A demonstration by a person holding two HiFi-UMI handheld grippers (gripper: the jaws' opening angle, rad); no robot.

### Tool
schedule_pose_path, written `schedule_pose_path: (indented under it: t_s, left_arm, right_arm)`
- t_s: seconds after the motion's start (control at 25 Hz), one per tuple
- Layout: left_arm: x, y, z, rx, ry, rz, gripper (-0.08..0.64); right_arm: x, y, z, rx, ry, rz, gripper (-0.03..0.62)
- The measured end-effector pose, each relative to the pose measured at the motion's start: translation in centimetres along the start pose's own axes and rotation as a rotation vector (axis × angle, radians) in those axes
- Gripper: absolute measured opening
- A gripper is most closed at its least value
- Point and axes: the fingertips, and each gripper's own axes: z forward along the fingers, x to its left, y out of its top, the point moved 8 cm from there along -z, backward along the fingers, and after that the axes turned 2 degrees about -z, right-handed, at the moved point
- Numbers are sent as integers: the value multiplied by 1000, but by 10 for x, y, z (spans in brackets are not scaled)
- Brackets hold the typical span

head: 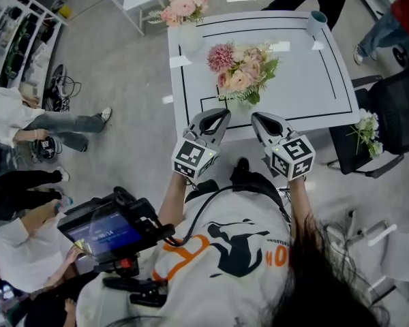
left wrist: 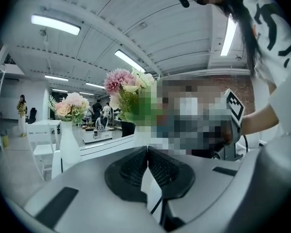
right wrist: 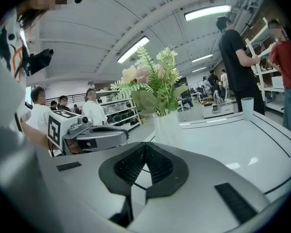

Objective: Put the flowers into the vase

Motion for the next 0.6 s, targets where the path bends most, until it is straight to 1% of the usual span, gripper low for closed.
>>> schedule_pose_path:
  t_s: [0.08, 0.24, 0.36, 0.48, 0.6]
  left_arm:
    - [1, 0, -6, 7, -25, 20, 11]
    - [-1, -3, -23, 8, -79, 24, 11]
    - [-3, -6, -43, 22, -118, 54, 11]
    - [-8, -12, -62, 20, -173, 78, 11]
    - [-16, -20, -80, 36, -220, 102, 11]
  right_arm:
    - [10, -2, 2, -9, -23, 11, 12]
    - [34, -11, 2, -23, -76, 42, 12]
    - [60, -18, 1, -41, -123, 71, 12]
    - [88, -28, -4, -57, -172, 97, 12]
    - [112, -40, -9, -66, -221, 119, 12]
